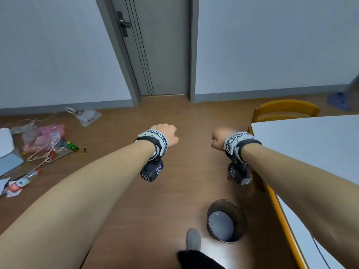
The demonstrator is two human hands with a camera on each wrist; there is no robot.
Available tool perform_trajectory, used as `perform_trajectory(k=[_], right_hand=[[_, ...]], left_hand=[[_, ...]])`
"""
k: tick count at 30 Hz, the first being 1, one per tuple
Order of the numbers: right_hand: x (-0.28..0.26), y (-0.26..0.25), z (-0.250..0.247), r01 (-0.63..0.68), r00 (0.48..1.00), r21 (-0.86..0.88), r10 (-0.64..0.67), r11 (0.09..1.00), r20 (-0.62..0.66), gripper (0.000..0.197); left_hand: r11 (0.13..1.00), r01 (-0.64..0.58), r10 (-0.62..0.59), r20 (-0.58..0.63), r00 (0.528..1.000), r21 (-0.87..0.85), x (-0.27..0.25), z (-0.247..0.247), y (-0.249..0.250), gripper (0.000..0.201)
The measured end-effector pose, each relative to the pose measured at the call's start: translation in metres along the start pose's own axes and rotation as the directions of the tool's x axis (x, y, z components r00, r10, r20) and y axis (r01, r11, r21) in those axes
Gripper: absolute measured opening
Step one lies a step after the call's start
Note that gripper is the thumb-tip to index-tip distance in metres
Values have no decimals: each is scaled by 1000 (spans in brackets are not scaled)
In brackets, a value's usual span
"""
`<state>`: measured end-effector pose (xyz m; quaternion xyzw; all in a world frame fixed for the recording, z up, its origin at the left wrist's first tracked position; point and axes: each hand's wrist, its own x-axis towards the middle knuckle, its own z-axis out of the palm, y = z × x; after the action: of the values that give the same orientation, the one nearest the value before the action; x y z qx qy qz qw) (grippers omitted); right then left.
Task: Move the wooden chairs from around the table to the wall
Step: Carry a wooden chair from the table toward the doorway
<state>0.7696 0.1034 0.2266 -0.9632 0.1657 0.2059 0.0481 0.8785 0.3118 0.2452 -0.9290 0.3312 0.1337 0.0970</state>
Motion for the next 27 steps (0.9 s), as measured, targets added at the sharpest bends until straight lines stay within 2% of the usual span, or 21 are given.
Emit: perform_trajectory(k=[4,11,18,22,27], right_hand=[[97,29,-41,-83,996,35,83,996,-12,36],[225,65,-94,-182,983,88,181,979,21,35],[340,109,-128,-316,949,138,312,939,48,33],[389,144,-144,-458,889,185,451,870,78,37],[405,192,-173,-655,752,273,645,704,140,35]], left_hand=[[1000,-16,16,0,1000,18,104,-25,-14,43],[994,-99,99,-8,995,55,263,-79,-33,47],[955,-278,282,-28,959,100,444,-119,-27,47],[892,-440,443,-5,896,106,549,-143,2,47],[736,-657,661,39,750,164,632,-193,59,43]])
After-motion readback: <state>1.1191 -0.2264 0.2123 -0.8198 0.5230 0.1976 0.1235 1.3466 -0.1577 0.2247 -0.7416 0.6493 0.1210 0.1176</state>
